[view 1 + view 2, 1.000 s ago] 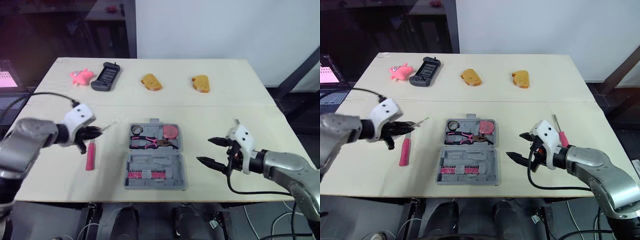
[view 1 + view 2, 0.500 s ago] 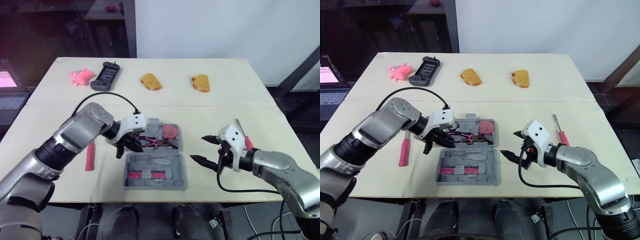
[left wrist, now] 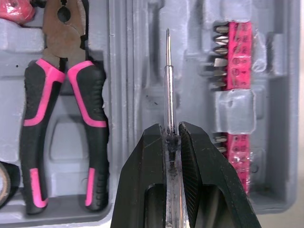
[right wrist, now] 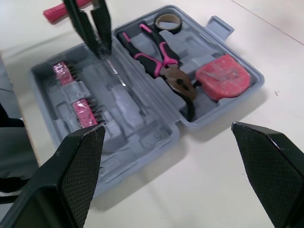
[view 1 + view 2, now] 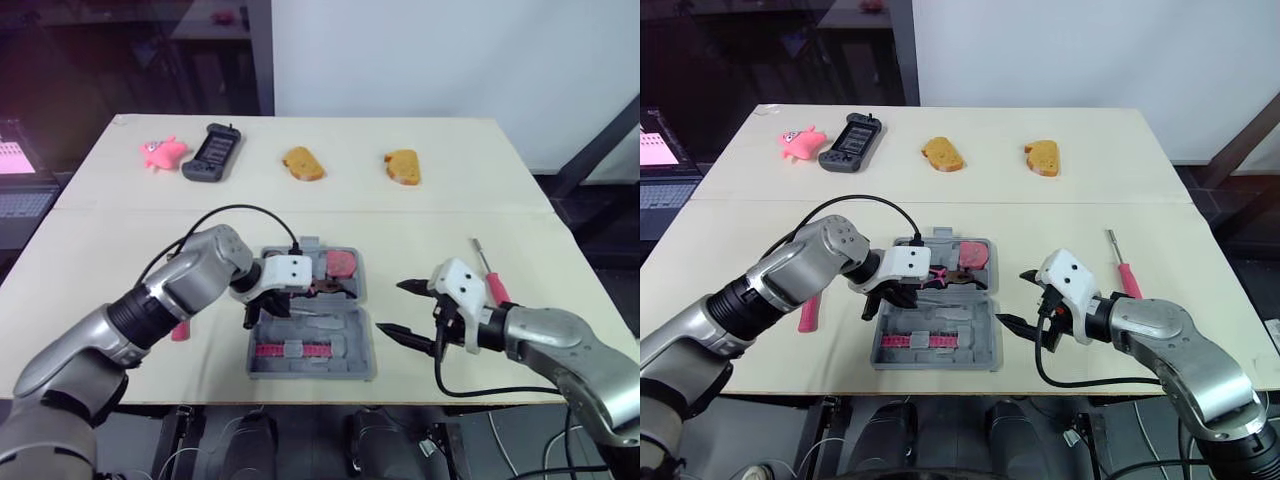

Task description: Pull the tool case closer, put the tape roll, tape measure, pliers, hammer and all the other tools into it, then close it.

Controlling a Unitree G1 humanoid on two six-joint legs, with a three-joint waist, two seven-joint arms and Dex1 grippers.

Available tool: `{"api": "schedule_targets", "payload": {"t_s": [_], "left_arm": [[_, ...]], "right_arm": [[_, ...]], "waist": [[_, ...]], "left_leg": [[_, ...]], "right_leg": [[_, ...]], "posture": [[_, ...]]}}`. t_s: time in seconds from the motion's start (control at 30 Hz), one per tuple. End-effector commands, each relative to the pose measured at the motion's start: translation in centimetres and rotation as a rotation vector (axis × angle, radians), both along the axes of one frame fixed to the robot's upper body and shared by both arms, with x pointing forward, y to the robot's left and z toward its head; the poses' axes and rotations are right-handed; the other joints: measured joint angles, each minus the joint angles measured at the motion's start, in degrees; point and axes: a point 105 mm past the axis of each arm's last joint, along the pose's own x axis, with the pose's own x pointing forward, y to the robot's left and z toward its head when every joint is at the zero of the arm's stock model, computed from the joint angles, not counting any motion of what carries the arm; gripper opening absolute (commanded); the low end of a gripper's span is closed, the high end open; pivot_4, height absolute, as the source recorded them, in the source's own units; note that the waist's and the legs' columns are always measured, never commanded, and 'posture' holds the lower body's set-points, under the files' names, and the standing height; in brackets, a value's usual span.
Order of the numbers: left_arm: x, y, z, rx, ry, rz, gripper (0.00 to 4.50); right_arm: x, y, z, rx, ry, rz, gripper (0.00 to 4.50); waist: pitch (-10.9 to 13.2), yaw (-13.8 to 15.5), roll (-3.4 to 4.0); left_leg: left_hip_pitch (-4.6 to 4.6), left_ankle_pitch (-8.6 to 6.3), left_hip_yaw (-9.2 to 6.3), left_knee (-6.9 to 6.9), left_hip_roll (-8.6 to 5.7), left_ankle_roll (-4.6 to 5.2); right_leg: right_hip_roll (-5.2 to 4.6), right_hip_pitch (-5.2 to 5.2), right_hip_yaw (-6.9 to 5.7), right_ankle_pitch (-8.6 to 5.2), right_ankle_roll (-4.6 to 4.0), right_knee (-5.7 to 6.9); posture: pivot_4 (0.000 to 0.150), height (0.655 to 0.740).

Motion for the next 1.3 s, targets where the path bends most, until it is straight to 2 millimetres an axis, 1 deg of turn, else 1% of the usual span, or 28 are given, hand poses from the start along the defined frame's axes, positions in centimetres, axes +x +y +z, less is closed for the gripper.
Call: {"api": "schedule_targets", "payload": {"t_s": [0.03,0.13,0.3,0.53,0.77,0.9,1.0,1.17,1.3], "left_arm": [[0.5,-0.5,0.6,0.008,-0.045,-0.025,0.07],[0.8,-0.7,0.2,0.017,-0.058,-0.022,0.07],[0.6,-0.9,-0.1,0.022,-0.055,-0.027,0.07],[0.4,-1.2,-0.4,0.014,-0.053,0.000,0.07],[-0.4,-1.5,-0.9,0.015,-0.051,-0.010,0.07],[0.2,-1.3,-0.4,0.013,-0.086,-0.010,0.07],[0.3,-1.1,-0.8,0.033,-0.092,-0.015,0.07],[0.3,-1.8,-1.4,0.032,-0.097,-0.033,0.07],[0.6,-2.4,-1.5,0.018,-0.122,-0.040,0.07]], "right_arm": [[-0.3,0.8,1.6,-0.004,-0.073,0.060,4.50],[-0.4,1.0,1.7,-0.008,-0.081,0.075,4.50],[-0.5,1.4,2.1,-0.002,-0.099,0.102,4.50],[-0.6,1.6,2.1,-0.024,-0.108,0.143,4.50],[-0.7,1.8,1.9,-0.023,-0.102,0.142,4.50],[-0.7,1.8,1.9,-0.020,-0.099,0.132,4.50],[-0.7,1.8,1.9,-0.016,-0.099,0.129,4.50],[-0.7,1.8,2.0,-0.012,-0.099,0.120,4.50],[-0.9,1.9,2.0,-0.009,-0.091,0.114,4.50]], "waist": [[0.0,0.0,0.00],[0.0,0.0,0.00],[0.0,0.0,0.00],[0.0,0.0,0.00],[0.0,-0.1,0.00],[0.0,0.0,0.01],[0.0,0.0,0.01],[0.0,0.1,0.01],[0.0,0.2,0.01]], "left_leg": [[0.00,0.00,0.00,0.00,0.00,0.00],[0.00,0.00,0.00,-0.01,0.00,0.00],[0.00,0.00,-0.01,-0.01,0.00,0.00],[0.00,0.00,-0.01,0.01,0.00,0.00],[0.01,0.00,-0.02,0.01,0.00,0.00],[0.01,0.00,-0.03,0.02,0.00,0.00],[0.01,0.00,-0.03,0.02,0.00,0.00],[0.01,0.00,-0.03,0.03,0.00,0.00],[0.01,0.00,-0.04,0.05,-0.01,0.00]], "right_leg": [[0.00,0.00,0.00,0.00,0.00,0.00],[0.00,0.00,0.00,0.00,0.01,0.00],[0.01,0.00,0.00,0.00,0.01,0.00],[0.00,0.02,0.00,0.00,0.01,0.00],[0.00,0.03,-0.01,0.01,0.02,0.01],[0.00,0.04,-0.01,0.01,0.02,0.02],[0.00,0.04,-0.01,0.01,0.02,0.02],[0.00,0.05,-0.01,0.01,0.02,0.02],[0.00,0.09,-0.01,0.01,0.02,0.03]], "posture": [[0.150,0.7400],[0.150,0.7400],[0.150,0.7400],[0.150,0.7400],[0.150,0.7400],[0.150,0.7400],[0.150,0.7400],[0.150,0.7400],[0.150,0.7400]]}}
